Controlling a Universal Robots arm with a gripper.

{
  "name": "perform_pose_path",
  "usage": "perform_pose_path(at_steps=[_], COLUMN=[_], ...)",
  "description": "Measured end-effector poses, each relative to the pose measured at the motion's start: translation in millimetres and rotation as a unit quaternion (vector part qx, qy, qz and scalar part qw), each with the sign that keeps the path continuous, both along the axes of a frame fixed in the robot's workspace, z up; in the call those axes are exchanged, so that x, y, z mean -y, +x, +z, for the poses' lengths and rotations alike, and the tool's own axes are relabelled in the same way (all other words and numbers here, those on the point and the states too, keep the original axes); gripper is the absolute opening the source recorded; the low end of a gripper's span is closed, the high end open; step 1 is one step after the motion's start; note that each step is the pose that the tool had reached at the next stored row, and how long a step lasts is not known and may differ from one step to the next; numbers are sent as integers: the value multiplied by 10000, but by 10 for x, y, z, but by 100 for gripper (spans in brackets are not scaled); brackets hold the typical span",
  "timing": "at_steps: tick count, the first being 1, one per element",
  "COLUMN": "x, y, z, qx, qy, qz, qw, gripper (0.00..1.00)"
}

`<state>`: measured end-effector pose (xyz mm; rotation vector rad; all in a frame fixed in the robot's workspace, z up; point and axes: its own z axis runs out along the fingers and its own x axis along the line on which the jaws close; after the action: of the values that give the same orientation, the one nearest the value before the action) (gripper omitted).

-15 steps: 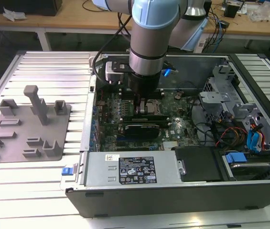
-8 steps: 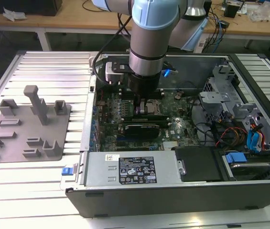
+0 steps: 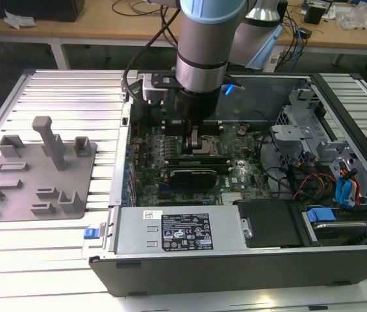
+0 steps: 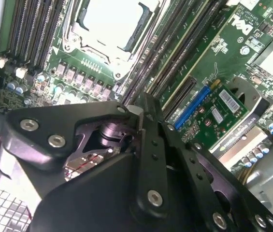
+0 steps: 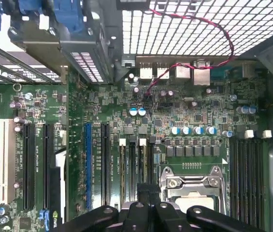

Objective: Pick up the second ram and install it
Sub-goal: 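Press down the second ram until it locks into place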

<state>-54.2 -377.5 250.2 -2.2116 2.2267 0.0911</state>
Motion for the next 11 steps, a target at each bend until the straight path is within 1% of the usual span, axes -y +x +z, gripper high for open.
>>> perform_pose_path(at_steps=[3, 6, 8, 11], x=[1, 0, 0, 0], y=[52, 269, 313, 320], z=[1, 0, 0, 0], qx=[0, 0, 0, 0], qy=[-1, -1, -1, -1], qz=[-1, -1, -1, -2], qw=[10000, 10000, 10000, 10000], gripper=[8, 8, 8, 8])
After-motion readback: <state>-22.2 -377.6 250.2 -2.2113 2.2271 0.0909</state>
